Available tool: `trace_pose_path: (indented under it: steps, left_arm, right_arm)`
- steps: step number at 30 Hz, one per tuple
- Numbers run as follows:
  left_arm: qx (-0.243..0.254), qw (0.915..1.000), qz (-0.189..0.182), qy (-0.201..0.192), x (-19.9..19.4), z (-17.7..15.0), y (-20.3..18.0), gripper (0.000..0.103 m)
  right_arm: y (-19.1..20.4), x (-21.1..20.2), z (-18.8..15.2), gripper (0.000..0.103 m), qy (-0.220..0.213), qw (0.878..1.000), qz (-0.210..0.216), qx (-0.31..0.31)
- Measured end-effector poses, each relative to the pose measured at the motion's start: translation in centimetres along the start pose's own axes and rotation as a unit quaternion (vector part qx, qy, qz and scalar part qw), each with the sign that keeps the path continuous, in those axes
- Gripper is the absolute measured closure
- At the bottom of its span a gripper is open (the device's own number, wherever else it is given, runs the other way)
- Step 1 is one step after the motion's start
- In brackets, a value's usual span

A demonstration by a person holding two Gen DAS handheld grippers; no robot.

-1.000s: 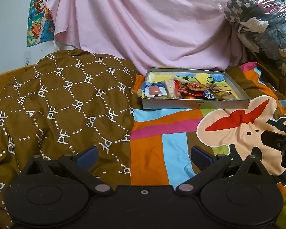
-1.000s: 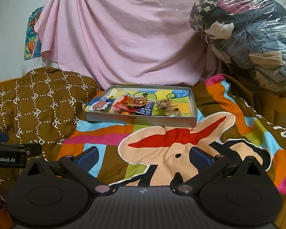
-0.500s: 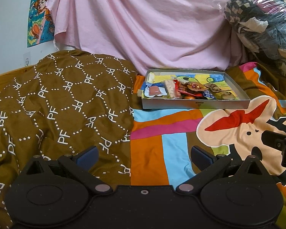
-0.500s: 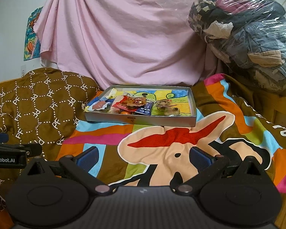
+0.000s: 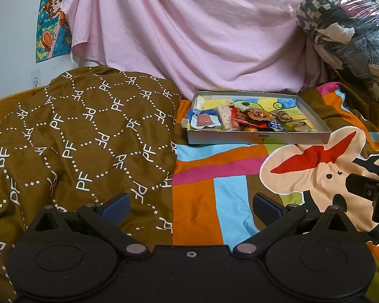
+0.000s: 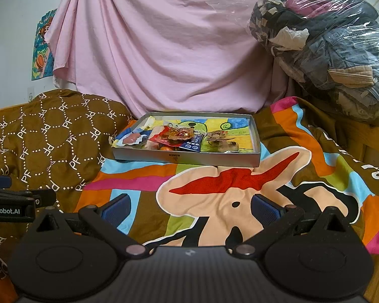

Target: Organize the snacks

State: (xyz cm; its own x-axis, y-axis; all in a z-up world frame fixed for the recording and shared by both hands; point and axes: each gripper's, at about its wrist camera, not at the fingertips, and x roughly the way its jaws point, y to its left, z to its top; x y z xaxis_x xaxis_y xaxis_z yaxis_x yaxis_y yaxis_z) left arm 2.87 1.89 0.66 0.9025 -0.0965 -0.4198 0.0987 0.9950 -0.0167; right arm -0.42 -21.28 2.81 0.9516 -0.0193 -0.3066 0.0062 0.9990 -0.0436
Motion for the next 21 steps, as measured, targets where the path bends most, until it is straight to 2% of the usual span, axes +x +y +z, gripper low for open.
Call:
trace_pose_path:
  steps: [21]
  left_arm:
    - [0.000,1.0000,0.000,0.000,0.01,-0.01,-0.01,0.001]
  right_arm:
    - [0.04,0.01,-0.16,0.000,0.003,1.000,-0.001,0.003]
